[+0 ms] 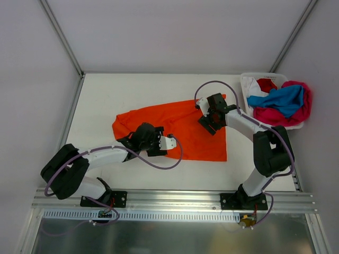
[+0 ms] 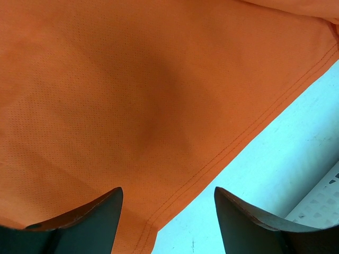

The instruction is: Fold and stack the t-shirts

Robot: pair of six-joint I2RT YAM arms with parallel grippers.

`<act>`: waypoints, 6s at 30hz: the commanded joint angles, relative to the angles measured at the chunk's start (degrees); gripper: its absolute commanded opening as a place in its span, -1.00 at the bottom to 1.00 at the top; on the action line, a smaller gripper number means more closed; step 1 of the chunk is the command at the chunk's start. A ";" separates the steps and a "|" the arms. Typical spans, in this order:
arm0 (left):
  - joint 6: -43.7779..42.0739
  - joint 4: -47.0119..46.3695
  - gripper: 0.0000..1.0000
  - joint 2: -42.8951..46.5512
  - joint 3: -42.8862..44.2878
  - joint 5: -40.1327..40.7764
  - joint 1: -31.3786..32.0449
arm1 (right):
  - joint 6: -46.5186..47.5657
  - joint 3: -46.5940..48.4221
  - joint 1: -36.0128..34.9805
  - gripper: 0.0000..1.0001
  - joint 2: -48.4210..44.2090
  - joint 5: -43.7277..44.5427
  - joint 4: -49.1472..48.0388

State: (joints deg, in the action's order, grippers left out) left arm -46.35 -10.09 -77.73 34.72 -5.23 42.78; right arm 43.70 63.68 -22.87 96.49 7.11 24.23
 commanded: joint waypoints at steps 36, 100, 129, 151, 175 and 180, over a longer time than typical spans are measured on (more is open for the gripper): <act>-4.45 -11.89 -1.00 -2.87 -0.71 9.36 0.37 | -0.20 1.97 -0.24 0.47 -0.07 1.06 0.12; 3.63 0.59 0.77 -0.85 10.02 0.23 -16.50 | 13.51 -19.91 -23.27 0.48 -9.39 -10.81 3.46; 7.51 19.57 0.47 0.13 12.74 -15.60 -15.98 | 12.11 -20.26 -24.41 0.54 -7.54 -5.54 3.72; 9.43 10.79 0.32 -5.85 13.88 -12.16 -15.98 | 11.58 -20.26 -24.41 0.52 -7.37 -3.78 2.93; 9.87 11.32 -1.00 -9.46 17.48 -8.13 -16.24 | 11.05 -20.17 -24.41 0.52 -6.84 -2.90 2.75; 10.13 11.32 -1.00 -5.94 19.59 -5.58 -17.38 | 10.97 -20.09 -24.50 0.51 -7.01 -3.42 3.11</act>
State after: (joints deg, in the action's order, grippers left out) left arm -36.84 2.20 -87.96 51.16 -13.43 26.44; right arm 55.05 46.28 -47.46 86.59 2.22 21.78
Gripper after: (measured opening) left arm 0.008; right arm 0.759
